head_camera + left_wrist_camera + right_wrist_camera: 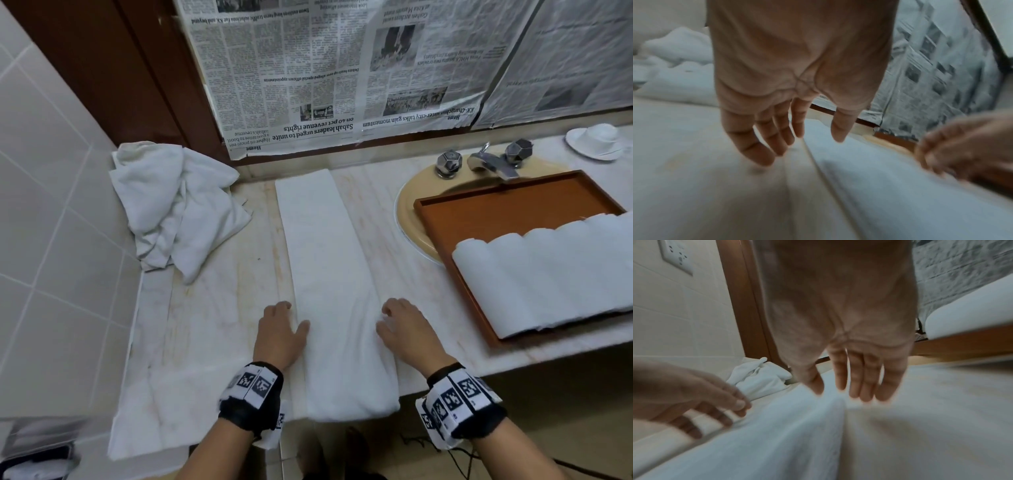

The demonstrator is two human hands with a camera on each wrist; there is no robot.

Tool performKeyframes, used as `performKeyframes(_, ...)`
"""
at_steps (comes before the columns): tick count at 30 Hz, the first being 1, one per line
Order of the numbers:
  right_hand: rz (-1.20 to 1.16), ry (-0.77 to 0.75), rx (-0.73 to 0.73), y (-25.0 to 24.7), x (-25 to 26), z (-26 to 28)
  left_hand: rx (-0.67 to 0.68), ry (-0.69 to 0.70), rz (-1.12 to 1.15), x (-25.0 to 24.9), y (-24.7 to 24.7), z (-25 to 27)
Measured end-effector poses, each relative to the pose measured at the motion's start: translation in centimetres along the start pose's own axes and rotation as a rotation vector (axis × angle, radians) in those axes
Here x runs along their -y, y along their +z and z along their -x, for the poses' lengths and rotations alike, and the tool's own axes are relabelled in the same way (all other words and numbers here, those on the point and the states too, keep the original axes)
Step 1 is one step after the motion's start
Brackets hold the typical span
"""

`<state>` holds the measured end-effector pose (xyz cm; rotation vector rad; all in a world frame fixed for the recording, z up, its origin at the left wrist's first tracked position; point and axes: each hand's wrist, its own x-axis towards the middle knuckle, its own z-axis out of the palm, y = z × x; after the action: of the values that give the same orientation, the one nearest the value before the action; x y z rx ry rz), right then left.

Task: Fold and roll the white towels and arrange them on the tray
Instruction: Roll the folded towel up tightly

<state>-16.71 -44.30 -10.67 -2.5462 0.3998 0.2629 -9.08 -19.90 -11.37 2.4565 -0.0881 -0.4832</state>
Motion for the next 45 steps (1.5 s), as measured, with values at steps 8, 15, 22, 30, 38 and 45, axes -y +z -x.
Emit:
performKeyframes(8,0.328,-0.369,0.073,3.6,2.3,-5.8,0.116,0.166,-0.502,-2.0,3.1,-3.6)
performKeyframes(15,0.375,-0.282,0.098,2.1,-1.8,-9.7,0.093,0.125,-0.498,-0.7,4.1,-3.5)
performKeyframes(22,0.246,-0.326,-0.038,0.2,0.5,-12.7,-0.022,0.029,-0.356,-2.6,2.2,-6.7)
performKeyframes(30,0.334,-0.447,0.068,3.2,3.7,-18.2,0.085,0.067,-0.476,-3.1,1.1,-13.1)
performKeyframes(38,0.307,-0.428,0.029,1.8,6.0,-22.9,0.009,0.056,-0.417,-4.2,-1.1,-18.7)
performKeyframes(45,0.361,-0.309,0.078,0.9,6.0,-28.4,0.037,0.008,-0.436,-4.5,-2.3,-25.0)
